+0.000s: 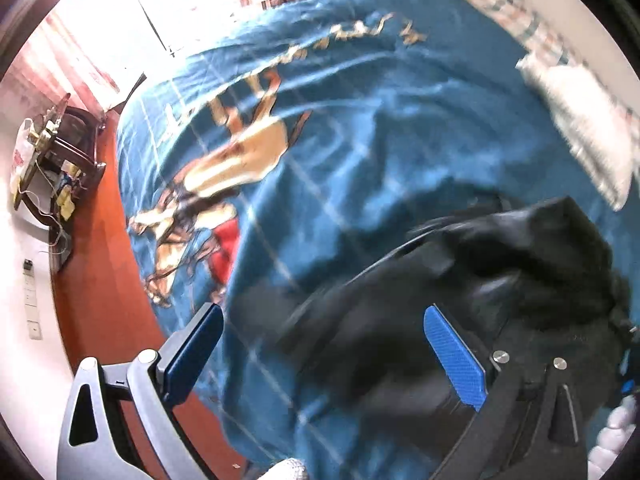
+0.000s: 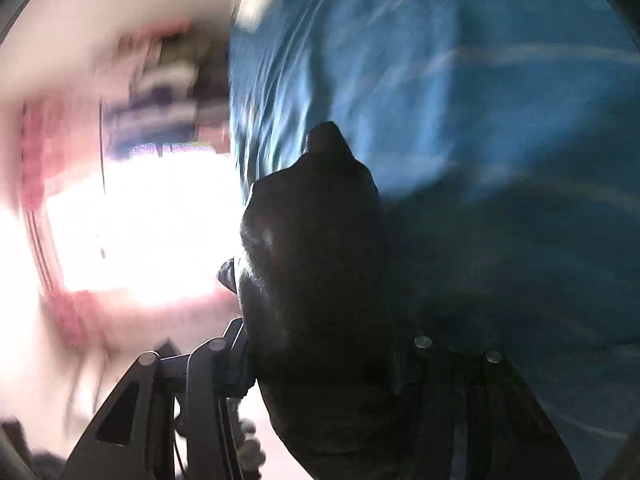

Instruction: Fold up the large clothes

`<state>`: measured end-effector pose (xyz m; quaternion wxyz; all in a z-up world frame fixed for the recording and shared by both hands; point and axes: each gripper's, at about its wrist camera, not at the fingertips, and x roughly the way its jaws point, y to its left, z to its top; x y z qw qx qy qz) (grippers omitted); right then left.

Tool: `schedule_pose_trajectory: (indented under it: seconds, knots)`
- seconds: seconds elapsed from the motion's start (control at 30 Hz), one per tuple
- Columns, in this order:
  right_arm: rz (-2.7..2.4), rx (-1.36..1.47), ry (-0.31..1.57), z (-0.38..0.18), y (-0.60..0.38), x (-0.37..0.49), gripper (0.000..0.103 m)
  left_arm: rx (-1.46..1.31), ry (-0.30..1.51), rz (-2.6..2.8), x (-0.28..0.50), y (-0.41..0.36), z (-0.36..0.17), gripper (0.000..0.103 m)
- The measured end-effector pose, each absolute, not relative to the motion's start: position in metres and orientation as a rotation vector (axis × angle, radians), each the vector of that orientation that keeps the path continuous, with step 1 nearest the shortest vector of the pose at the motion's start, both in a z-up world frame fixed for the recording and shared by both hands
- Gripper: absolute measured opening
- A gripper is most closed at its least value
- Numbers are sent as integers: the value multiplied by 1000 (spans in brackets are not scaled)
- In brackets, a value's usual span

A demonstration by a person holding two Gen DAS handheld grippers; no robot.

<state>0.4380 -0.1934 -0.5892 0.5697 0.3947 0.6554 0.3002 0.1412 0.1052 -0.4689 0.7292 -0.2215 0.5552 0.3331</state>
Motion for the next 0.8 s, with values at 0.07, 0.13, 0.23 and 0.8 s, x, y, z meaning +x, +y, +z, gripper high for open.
schedule_pose_trajectory:
  seconds: [0.07,0.13,0.23,0.8]
  knots:
    - [521,871,1596,-602,-232,450,66,-498,1221,709,153,98,-470,103]
    - [437,848,1645,-605,-262,457,70,-481,1240,694,163,92,-478,103]
    - [399,900,1559,-579,-303,461,70,-477,1248,654,177,77,-486,103]
    - [418,392,1620,-575,-99,491,59,-319,1269,562,225,54,-514,103]
